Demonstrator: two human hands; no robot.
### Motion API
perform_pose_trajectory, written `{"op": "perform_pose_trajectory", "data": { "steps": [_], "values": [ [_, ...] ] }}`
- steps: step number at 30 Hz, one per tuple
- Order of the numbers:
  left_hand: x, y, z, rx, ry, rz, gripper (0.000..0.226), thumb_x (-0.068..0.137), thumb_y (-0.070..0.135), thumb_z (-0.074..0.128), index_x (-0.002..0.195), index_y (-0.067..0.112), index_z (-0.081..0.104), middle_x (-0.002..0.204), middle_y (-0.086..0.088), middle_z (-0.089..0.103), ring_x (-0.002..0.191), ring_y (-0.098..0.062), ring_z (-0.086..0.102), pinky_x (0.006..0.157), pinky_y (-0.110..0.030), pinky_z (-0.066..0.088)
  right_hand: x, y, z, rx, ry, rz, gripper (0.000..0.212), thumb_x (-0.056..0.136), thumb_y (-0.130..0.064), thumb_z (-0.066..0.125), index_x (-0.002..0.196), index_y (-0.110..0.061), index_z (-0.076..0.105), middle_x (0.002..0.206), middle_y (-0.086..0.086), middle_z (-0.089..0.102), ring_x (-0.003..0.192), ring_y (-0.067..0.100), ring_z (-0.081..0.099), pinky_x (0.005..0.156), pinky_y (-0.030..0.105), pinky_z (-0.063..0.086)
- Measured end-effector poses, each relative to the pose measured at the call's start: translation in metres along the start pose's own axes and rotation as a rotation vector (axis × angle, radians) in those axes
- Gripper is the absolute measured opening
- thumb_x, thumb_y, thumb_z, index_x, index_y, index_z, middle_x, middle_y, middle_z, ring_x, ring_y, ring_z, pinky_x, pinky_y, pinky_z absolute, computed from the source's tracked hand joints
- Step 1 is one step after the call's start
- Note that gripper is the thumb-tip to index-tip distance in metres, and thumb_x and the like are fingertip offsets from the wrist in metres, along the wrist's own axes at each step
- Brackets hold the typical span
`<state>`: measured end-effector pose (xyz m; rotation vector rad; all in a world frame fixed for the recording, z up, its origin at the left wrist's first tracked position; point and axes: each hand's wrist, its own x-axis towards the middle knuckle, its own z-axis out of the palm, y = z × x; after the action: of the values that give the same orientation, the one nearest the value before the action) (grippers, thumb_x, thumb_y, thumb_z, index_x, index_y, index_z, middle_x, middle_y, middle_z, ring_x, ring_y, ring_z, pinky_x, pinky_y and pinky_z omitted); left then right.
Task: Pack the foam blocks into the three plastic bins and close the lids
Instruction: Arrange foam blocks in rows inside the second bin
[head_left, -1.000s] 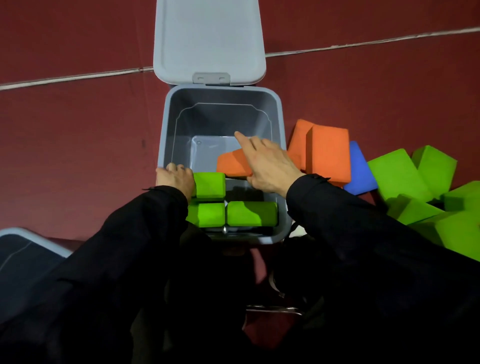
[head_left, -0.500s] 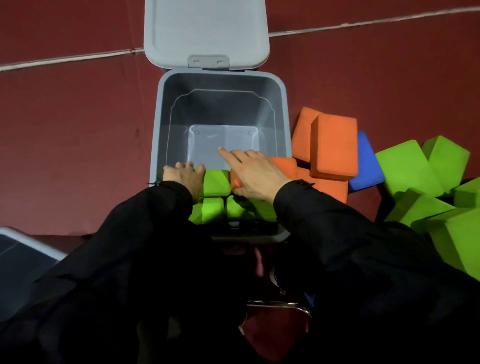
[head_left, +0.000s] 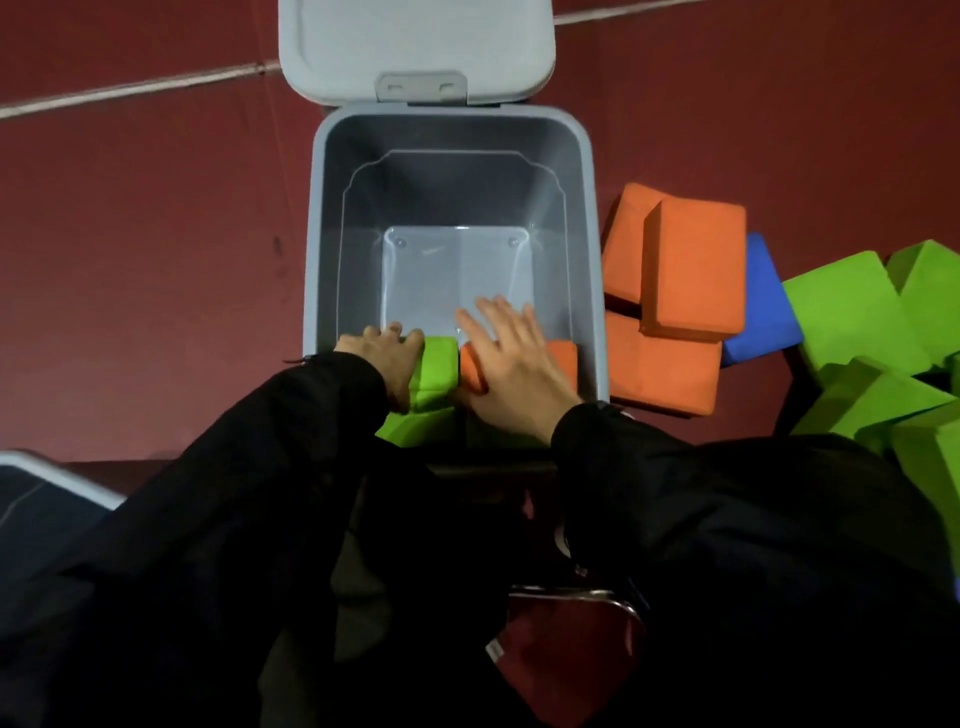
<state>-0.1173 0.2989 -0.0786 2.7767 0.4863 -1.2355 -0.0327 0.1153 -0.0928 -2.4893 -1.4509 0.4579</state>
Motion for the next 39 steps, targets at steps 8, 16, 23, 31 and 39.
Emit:
{"op": "perform_pose_trajectory", "data": {
  "steps": [8,16,23,31,39],
  "values": [
    [0.014,0.011,-0.001,-0.104,0.016,0.022,0.062,0.083,0.033,0.073,0.132,0.014,0.039,0.134,-0.012,0.046,0.121,-0.038,0.053,0.09,-0.051,0.049,-0.009,0.031,0.025,-0.105,-0.177,0.175,0.065,0.095,-0.02,0.054,0.157,-0.024,0.034,0.151,0.02,0.043,0.141,0.043,0.037,0.117,0.05,0.028],
    [0.02,0.016,0.0,-0.032,0.0,0.041,0.083,0.084,0.049,0.068,0.149,0.021,0.023,0.148,-0.013,0.039,0.134,-0.037,0.044,0.096,-0.055,0.045,0.008,0.035,0.031,-0.077,-0.252,0.176,0.069,0.103,-0.027,0.048,0.163,-0.022,0.015,0.166,0.023,0.015,0.153,0.044,0.013,0.124,0.053,0.008],
    [0.024,0.05,-0.048,-0.068,0.113,0.156,0.052,0.091,0.04,0.055,0.138,0.019,0.047,0.136,-0.012,0.05,0.124,-0.035,0.052,0.093,-0.05,0.047,0.016,0.046,-0.042,0.14,-0.322,0.196,0.045,0.095,-0.031,0.054,0.139,-0.025,0.055,0.141,0.005,0.056,0.128,0.031,0.053,0.103,0.047,0.047],
    [0.006,0.159,-0.114,-0.376,0.351,0.314,0.046,0.096,0.035,0.051,0.138,0.019,0.051,0.138,-0.007,0.051,0.121,-0.032,0.055,0.094,-0.044,0.048,-0.035,0.149,-0.169,0.16,-0.265,0.385,0.043,0.098,-0.028,0.056,0.141,-0.024,0.057,0.128,0.001,0.069,0.12,0.024,0.062,0.1,0.034,0.047],
    [-0.032,0.291,-0.137,-0.216,0.382,0.542,0.045,0.094,0.034,0.05,0.136,0.02,0.051,0.132,-0.004,0.053,0.115,-0.031,0.058,0.09,-0.051,0.052,-0.206,0.242,-0.191,0.505,0.136,0.731,0.027,0.095,-0.015,0.061,0.119,-0.016,0.073,0.096,0.003,0.076,0.085,0.012,0.068,0.082,0.025,0.05]
  ]
}}
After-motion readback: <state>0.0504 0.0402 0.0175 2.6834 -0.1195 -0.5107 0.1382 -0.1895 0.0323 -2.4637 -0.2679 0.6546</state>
